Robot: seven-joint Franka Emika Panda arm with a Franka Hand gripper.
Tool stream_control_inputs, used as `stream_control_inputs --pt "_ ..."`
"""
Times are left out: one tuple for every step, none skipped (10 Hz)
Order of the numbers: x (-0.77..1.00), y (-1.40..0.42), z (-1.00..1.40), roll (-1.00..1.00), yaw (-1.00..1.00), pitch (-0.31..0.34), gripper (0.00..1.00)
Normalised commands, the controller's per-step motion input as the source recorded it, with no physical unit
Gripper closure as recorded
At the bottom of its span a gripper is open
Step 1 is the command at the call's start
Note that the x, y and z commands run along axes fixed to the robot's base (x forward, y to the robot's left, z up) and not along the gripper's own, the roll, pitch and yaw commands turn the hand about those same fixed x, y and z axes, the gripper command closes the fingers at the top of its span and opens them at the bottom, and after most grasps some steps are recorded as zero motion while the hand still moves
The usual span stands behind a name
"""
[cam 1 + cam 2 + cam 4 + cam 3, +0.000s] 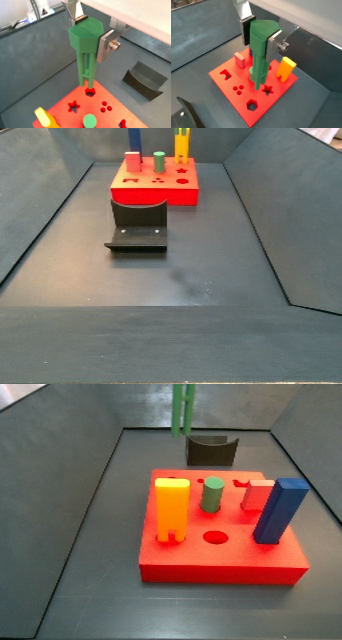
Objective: Pick up the 3 prong object. Move up. Move to above the board. Insert the 3 prong object.
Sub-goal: Insert the 3 prong object.
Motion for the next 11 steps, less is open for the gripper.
stream_control_inputs --pt "0.33 0.05 -0.38 0.0 0.62 -0.131 1.0" --pt "0.27 0.03 -0.36 0.0 0.64 -0.161 1.0" --pt "0.43 0.0 -0.03 0.17 0.55 -0.07 1.0" --pt "0.59 0.0 0.0 0.24 0.46 0.0 1.0" --pt "0.66 0.0 0.0 0.28 0.41 0.0 1.0" --pt "0.68 0.01 -0.02 0.24 0.39 0.0 1.0" --pt "0.61 0.11 -0.24 0.16 0.41 0.0 1.0" --pt "0.58 0.2 -0.44 0.01 0.44 -0.017 1.0" --pt "0.55 0.2 -0.47 0.0 0.5 0.0 1.0" --pt "0.51 0.08 -0.4 0.03 0.59 0.0 1.0" --pt "0.49 0.03 -0.34 0.13 0.57 0.0 1.0"
